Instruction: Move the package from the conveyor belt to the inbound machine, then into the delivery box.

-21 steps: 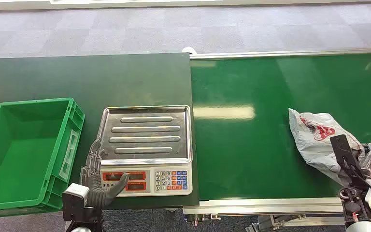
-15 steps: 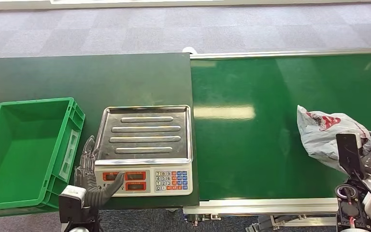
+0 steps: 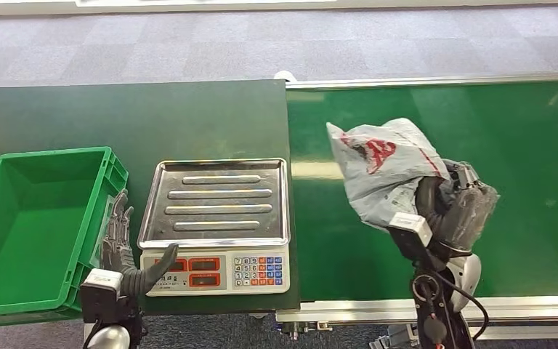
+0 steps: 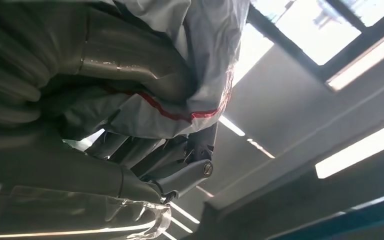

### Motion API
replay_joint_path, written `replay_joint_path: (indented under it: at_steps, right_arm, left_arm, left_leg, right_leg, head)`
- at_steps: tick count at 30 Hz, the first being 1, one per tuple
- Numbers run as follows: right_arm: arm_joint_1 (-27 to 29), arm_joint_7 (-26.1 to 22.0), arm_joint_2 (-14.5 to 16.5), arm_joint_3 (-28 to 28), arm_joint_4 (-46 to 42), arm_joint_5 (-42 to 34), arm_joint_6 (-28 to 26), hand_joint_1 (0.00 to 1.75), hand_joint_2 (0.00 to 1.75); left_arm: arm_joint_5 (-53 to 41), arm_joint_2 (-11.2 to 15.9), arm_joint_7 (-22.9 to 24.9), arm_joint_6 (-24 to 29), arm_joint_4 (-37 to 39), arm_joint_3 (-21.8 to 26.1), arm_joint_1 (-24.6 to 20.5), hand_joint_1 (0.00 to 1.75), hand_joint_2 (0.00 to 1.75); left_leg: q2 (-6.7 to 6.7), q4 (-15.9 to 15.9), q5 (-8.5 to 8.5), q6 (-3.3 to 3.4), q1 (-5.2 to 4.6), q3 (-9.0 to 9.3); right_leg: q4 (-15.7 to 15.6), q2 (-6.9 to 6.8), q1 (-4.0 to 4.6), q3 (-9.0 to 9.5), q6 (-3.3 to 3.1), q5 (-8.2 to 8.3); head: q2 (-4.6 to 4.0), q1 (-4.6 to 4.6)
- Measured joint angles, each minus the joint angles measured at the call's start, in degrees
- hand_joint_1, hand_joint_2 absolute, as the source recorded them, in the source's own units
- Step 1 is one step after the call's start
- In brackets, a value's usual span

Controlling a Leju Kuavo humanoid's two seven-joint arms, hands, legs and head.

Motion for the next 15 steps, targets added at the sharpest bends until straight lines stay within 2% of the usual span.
replay_joint_path:
  at_steps: [4,7,9,11,12,15]
  right_arm:
    - [-0.1,-1.8,5.4,2.8,-3.7,13.0,0.0,1.75,1.75]
    - [-0.7,0.8,6.7,7.0,-4.1,21.3,0.1,1.75,1.75]
    - [-1.6,3.8,6.7,10.8,-3.6,22.3,1.0,1.75,1.75]
    - [-2.8,6.3,6.6,13.8,-2.6,17.9,4.1,1.75,1.75]
    - [-3.4,6.6,6.5,14.8,-1.7,13.3,6.6,1.75,1.75]
    - [-5.1,3.8,6.1,15.4,2.5,-2.2,14.9,1.75,1.75]
  left_arm:
    - [-0.3,-0.5,0.6,-1.0,1.7,-0.3,-2.6,0.00,1.75]
    - [-0.5,-0.9,1.1,-1.7,2.6,-0.6,-4.4,0.00,1.75]
    - [-0.7,-1.1,1.5,-2.0,3.0,-0.6,-5.2,0.00,1.75]
    - [-1.0,-1.2,1.8,-2.3,3.1,-0.6,-5.5,0.00,1.75]
    - [-1.3,-1.2,2.0,-2.4,3.1,-0.5,-5.5,0.00,1.75]
    - [-1.9,-1.3,2.3,-2.9,2.9,0.0,-5.3,0.00,1.75]
  left_leg:
    - [0.00,0.0,0.00,0.00,0.00,-0.01]
    - [0.00,0.0,0.00,0.00,-0.01,-0.03]
    - [0.00,0.0,0.00,0.00,-0.01,-0.03]
    - [0.03,0.0,0.00,0.00,-0.01,-0.01]
    - [0.03,0.0,0.00,0.00,-0.01,-0.01]
    - [0.01,0.0,0.00,0.00,-0.01,-0.01]
  right_leg:
    - [0.0,0.01,0.00,0.00,0.00,0.00]
    - [0.0,0.01,-0.01,0.00,0.00,0.00]
    - [0.0,0.01,-0.01,0.00,0.00,0.00]
    - [0.0,0.02,-0.01,0.00,0.00,0.00]
    - [0.0,0.02,-0.01,0.00,0.00,0.00]
    - [0.0,0.00,-0.01,0.00,0.00,0.01]
  head:
    - [0.00,-0.01]
    - [0.00,0.00]
    - [0.00,0.00]
    - [0.00,0.00]
    - [0.00,0.01]
    - [0.00,0.01]
